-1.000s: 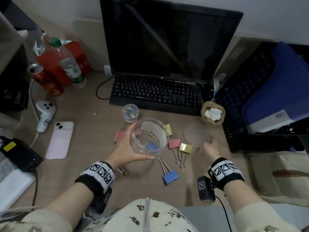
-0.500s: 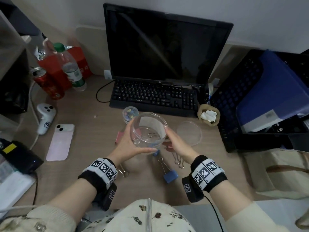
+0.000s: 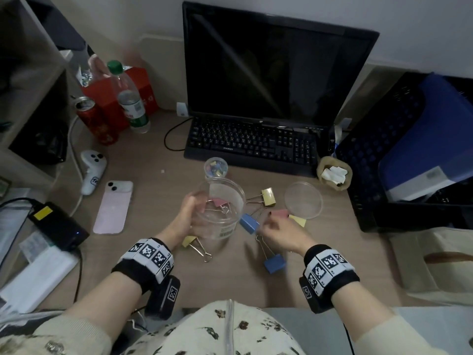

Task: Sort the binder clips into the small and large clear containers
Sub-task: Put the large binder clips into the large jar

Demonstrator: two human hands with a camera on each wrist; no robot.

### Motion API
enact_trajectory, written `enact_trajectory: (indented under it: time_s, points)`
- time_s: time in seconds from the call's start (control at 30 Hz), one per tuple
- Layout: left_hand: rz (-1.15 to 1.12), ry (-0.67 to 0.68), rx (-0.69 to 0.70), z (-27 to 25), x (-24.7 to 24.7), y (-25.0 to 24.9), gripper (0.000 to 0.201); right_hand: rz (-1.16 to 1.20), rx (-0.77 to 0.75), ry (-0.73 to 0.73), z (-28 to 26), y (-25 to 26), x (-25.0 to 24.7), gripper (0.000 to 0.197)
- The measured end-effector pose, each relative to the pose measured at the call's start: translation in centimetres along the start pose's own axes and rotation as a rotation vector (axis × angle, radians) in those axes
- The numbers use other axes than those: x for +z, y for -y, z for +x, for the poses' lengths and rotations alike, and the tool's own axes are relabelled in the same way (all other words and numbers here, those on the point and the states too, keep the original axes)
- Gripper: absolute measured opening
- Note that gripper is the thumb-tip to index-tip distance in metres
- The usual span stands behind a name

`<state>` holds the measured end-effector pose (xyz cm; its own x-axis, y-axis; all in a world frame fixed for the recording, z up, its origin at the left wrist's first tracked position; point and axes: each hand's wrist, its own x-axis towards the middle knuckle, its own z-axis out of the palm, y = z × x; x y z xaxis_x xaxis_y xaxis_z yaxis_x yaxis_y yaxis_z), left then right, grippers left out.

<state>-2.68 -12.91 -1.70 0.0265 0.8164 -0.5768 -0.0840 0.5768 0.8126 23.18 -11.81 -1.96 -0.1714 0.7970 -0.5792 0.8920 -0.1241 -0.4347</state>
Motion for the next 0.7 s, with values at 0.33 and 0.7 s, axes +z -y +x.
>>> enact_trajectory:
  time_s: [0.33,0.7]
  points:
    - [0.094,0.029,-0.060,0.1,-1.3,1.0,0.102,-0.404,0.081,-0.056,-0.7,-0.7,5.1,0.035]
    - [0.203,0.106,-0.004,0.1,0.4,0.9,0.082,-0.053,0.065,-0.298,-0.5,-0.3,1.4,0.015]
